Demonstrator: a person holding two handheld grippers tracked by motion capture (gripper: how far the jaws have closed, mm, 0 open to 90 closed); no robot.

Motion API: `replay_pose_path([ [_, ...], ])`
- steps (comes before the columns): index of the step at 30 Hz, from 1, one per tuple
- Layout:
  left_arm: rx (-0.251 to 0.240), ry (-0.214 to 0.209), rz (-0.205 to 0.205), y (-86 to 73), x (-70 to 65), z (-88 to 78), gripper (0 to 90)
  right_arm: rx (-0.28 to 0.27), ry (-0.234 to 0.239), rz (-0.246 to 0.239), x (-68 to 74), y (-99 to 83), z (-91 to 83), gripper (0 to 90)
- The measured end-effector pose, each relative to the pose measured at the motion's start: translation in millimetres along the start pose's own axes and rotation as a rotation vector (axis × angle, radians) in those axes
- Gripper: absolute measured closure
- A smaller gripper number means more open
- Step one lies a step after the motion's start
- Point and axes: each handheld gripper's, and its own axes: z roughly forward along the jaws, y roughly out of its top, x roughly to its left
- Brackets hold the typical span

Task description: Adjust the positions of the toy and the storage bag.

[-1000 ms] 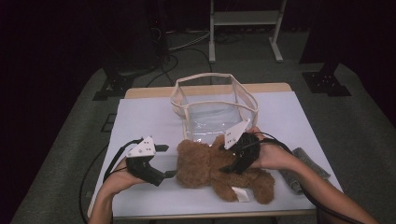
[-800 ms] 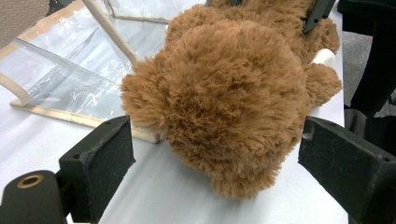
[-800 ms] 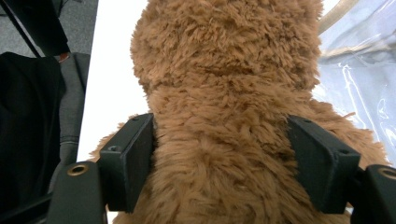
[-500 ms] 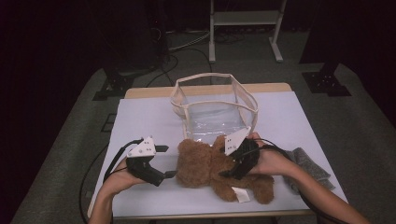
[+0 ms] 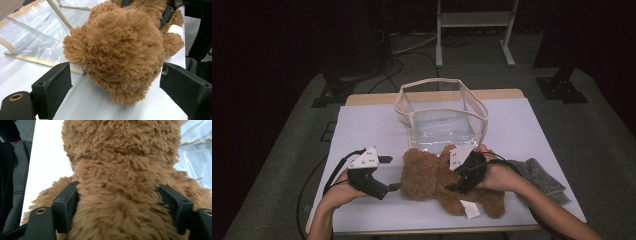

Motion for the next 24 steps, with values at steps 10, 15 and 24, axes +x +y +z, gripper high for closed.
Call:
replay_pose_path([
  [10,-0.003,0.002,-0.005,-0.7,0.1,0.3,9.4,-0.009,0.003,0.032,-4.3,-3.9,-0.2,40.8],
  [15,-0.001,-0.001,-0.005,-0.1,-0.3,0.9,9.4,-0.016,0.006,0.052,-4.9,-4.9,-1.8,48.8],
  [24,-0.008,-0.005,-0.005,0.9,-1.2,1.0,9.4,-0.006,-0.010,0.077,-4.2,-2.7,-3.5,59.8],
])
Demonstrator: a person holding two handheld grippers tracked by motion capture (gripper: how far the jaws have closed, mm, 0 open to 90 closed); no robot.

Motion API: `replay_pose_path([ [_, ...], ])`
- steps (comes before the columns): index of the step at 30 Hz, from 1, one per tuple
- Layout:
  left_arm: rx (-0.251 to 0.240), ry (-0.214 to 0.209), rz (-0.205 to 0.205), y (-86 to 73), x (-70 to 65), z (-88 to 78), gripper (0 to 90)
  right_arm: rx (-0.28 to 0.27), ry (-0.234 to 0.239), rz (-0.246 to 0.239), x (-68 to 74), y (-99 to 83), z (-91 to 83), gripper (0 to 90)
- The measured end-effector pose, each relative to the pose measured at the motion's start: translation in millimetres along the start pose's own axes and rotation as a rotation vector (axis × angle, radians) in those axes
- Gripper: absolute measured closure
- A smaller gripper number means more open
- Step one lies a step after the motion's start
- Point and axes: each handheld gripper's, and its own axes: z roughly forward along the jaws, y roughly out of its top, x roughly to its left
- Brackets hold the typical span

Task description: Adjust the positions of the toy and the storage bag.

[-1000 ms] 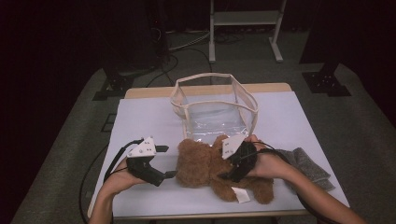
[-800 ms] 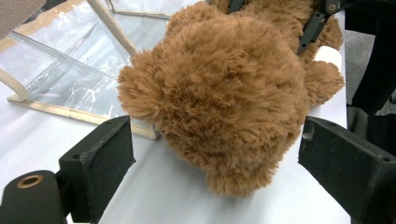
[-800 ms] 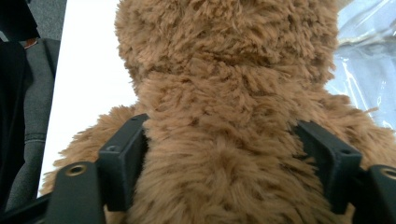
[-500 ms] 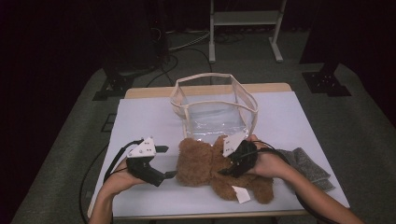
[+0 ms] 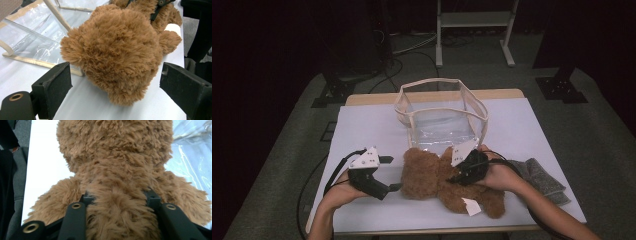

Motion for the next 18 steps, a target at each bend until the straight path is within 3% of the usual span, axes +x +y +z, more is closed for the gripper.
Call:
replay_pose_path([
  [14,0.001,0.009,-0.007,-2.7,3.0,-2.6,9.4,-0.011,0.025,0.044,-3.5,3.4,-11.4,70.4],
  [18,-0.005,0.013,-0.010,-2.8,3.4,-3.9,9.4,-0.010,0.023,0.032,-3.2,6.0,-15.1,70.3],
])
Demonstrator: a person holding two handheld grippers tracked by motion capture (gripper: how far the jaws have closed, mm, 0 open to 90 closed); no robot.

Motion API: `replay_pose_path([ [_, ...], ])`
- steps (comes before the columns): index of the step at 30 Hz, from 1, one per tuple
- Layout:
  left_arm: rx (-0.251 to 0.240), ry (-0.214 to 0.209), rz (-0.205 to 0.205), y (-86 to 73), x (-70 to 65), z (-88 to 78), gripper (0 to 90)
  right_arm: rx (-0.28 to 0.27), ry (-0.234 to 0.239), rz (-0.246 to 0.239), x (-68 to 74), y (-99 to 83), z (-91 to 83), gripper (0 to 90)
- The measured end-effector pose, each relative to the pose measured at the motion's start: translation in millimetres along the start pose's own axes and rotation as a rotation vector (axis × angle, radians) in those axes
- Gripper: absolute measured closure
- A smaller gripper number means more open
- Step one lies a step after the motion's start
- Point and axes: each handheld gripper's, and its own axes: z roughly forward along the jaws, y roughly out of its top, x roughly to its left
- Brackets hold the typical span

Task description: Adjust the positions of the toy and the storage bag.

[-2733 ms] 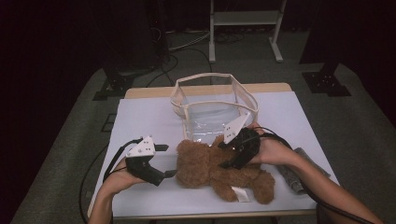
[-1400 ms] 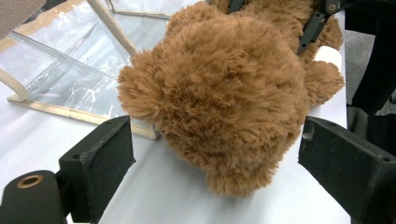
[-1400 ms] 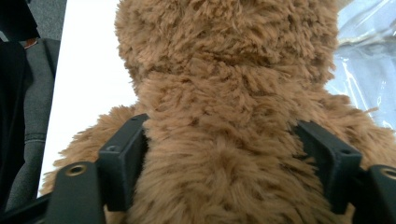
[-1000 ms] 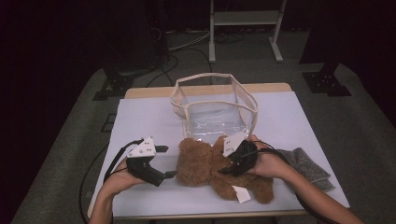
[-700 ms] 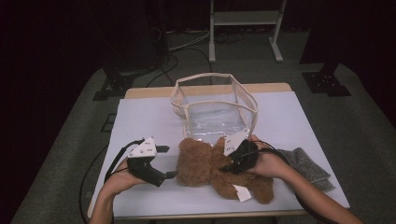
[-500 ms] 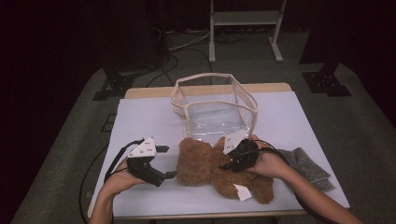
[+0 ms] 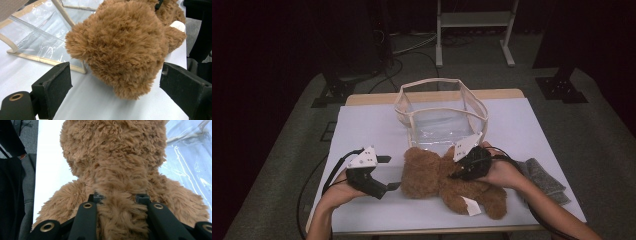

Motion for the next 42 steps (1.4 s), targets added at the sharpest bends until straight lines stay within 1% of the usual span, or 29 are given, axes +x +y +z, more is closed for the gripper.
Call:
replay_pose_path([
  [2,-0.002,0.001,-0.005,-0.4,0.2,-0.9,9.4,0.002,0.013,0.000,0.4,1.2,-1.6,70.6],
  [4,0.000,0.003,-0.002,-0.7,1.0,-1.4,9.4,0.000,0.018,-0.010,1.0,2.0,-2.0,70.7],
  [7,-0.003,0.005,-0.007,-1.2,1.3,-1.7,9.4,-0.003,0.023,-0.008,1.0,2.7,-3.3,70.9],
  [9,-0.005,0.005,-0.010,-1.5,1.8,-1.9,9.3,-0.008,0.029,0.001,0.3,3.1,-5.4,70.9],
  [12,-0.006,0.008,-0.016,-2.2,2.5,-2.3,9.4,-0.021,0.034,0.001,-2.4,3.3,-9.3,71.0],
  [13,-0.008,0.009,-0.017,-2.6,2.9,-2.4,9.4,-0.026,0.037,0.012,-2.8,3.6,-10.7,71.1],
  [17,-0.008,0.010,-0.024,-3.6,4.1,-3.1,9.4,-0.024,0.045,0.006,-5.6,5.0,-14.2,71.4],
  [23,-0.013,0.017,-0.025,-4.5,6.0,-6.2,9.3,-0.039,0.062,0.019,-8.6,6.7,-18.0,71.5],
  [28,-0.019,0.022,-0.027,-4.5,6.5,-8.5,9.3,-0.046,0.048,0.021,-8.4,8.6,-20.9,72.0],
  [32,-0.020,0.025,-0.025,-4.2,6.4,-9.7,9.3,-0.052,0.052,0.030,-8.1,8.8,-22.7,72.4],
  [42,-0.023,0.024,-0.026,-4.6,6.7,-10.7,9.4,-0.058,0.060,0.024,-7.2,10.2,-17.5,73.8],
])
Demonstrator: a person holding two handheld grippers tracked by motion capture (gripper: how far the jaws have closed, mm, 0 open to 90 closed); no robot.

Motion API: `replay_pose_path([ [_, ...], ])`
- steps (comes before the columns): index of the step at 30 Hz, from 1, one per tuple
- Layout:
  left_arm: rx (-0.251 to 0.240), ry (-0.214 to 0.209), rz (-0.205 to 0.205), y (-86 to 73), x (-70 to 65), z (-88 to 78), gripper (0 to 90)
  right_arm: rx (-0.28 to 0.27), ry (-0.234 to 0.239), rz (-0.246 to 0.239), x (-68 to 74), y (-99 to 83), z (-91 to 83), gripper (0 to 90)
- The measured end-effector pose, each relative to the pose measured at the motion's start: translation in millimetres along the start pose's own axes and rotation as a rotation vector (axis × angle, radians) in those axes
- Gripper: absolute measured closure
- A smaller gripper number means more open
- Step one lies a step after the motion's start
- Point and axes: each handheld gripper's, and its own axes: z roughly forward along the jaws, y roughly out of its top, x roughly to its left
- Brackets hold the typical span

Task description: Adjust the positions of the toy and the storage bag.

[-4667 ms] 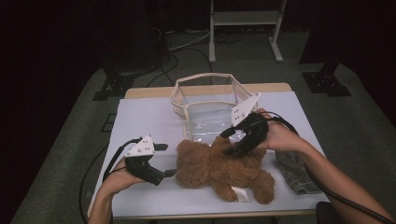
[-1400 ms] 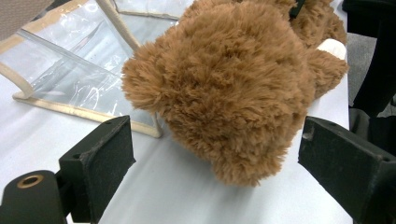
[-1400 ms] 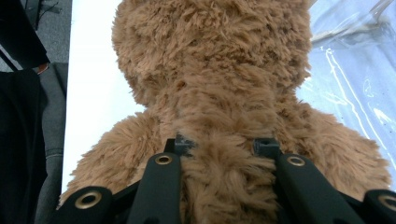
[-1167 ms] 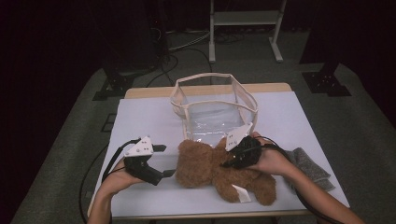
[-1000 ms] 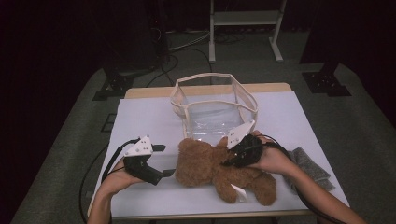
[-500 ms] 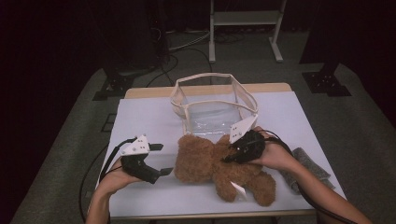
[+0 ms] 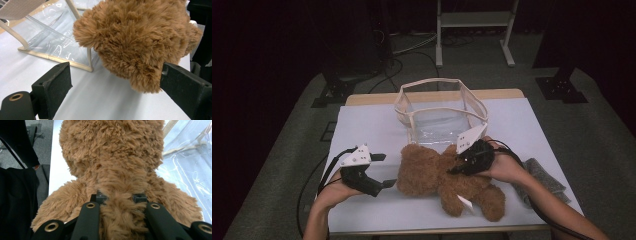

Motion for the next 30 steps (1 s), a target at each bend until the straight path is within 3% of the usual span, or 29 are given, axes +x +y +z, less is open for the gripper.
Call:
replay_pose_path([
  [17,0.000,0.013,-0.010,-2.7,3.4,-4.6,9.4,-0.033,0.001,-0.020,3.6,7.6,-8.8,75.9],
  [30,-0.024,0.036,-0.028,-6.5,7.4,-17.2,9.4,-0.071,-0.002,-0.031,-1.1,30.9,-33.0,75.8],
])
